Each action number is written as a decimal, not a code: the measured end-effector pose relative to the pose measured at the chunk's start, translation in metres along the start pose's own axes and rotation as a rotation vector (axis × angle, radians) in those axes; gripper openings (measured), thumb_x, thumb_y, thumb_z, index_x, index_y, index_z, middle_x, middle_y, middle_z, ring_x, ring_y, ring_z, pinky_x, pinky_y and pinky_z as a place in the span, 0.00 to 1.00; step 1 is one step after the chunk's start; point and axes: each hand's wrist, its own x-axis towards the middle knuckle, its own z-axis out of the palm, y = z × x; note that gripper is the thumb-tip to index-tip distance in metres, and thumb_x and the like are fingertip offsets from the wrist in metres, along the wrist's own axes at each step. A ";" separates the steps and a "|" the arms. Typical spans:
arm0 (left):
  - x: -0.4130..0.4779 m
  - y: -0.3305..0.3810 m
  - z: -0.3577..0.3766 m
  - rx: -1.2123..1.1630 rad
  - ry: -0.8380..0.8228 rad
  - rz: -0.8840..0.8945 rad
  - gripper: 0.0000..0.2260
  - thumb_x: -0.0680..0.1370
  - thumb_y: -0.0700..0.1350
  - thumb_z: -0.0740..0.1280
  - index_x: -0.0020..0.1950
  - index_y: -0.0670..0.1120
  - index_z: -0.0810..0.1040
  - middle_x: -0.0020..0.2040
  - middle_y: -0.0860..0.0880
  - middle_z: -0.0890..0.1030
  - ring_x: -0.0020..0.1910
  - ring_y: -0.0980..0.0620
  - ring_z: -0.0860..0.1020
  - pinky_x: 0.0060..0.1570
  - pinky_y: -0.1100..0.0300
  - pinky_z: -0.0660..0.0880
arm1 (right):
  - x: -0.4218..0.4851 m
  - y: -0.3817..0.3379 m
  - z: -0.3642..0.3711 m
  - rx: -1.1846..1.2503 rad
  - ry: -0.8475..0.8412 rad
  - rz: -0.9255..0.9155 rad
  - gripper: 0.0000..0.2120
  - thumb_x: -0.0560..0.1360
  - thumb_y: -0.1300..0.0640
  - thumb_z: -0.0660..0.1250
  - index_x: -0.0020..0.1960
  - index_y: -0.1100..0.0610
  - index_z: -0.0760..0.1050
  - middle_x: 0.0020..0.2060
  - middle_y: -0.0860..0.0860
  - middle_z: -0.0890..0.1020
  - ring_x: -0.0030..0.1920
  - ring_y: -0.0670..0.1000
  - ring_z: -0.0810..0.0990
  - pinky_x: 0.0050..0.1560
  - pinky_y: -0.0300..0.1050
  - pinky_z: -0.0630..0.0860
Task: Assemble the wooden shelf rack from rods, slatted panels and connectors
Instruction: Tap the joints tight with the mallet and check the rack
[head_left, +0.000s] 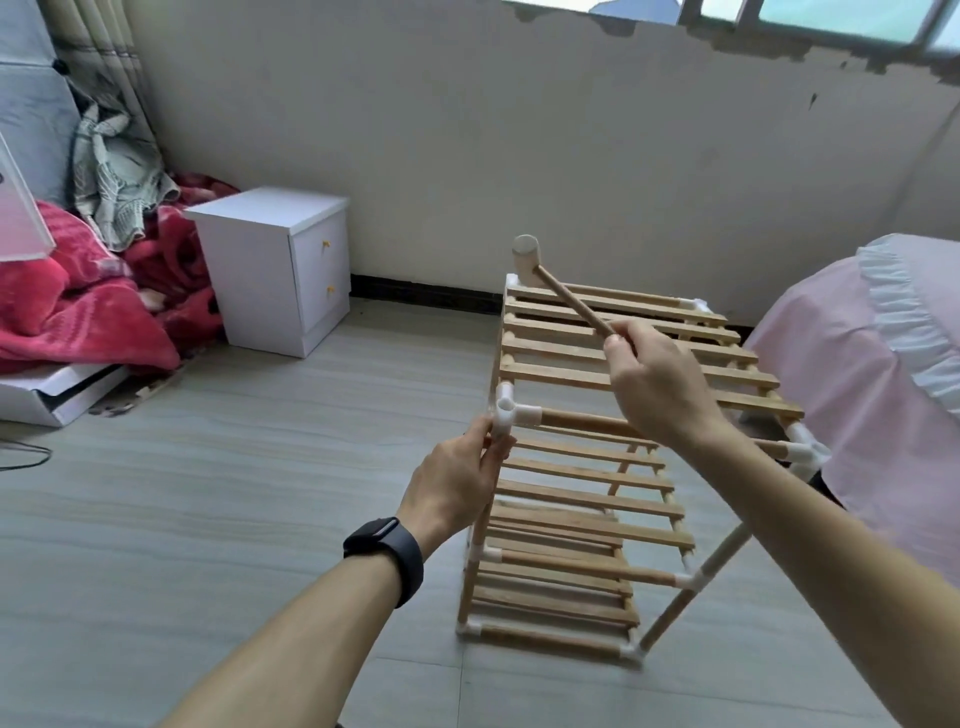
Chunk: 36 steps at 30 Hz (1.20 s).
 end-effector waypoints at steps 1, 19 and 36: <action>0.000 0.000 0.000 0.015 -0.002 0.010 0.11 0.84 0.62 0.51 0.60 0.60 0.67 0.41 0.52 0.82 0.37 0.51 0.82 0.36 0.46 0.81 | 0.020 0.001 0.006 -0.019 -0.003 0.028 0.14 0.86 0.54 0.54 0.61 0.58 0.75 0.41 0.52 0.79 0.35 0.50 0.75 0.35 0.48 0.70; 0.016 -0.020 -0.011 0.170 0.121 0.032 0.19 0.82 0.63 0.44 0.60 0.52 0.66 0.42 0.52 0.79 0.34 0.53 0.78 0.33 0.48 0.80 | 0.135 -0.004 0.053 -0.094 0.159 0.120 0.17 0.84 0.51 0.55 0.59 0.58 0.80 0.47 0.56 0.83 0.45 0.57 0.78 0.45 0.48 0.73; 0.049 0.119 0.091 0.635 0.168 0.599 0.19 0.82 0.59 0.57 0.64 0.50 0.77 0.58 0.47 0.80 0.61 0.44 0.75 0.65 0.42 0.67 | -0.224 0.170 0.009 0.287 0.716 0.569 0.08 0.86 0.54 0.57 0.58 0.41 0.71 0.39 0.45 0.79 0.34 0.45 0.78 0.30 0.35 0.72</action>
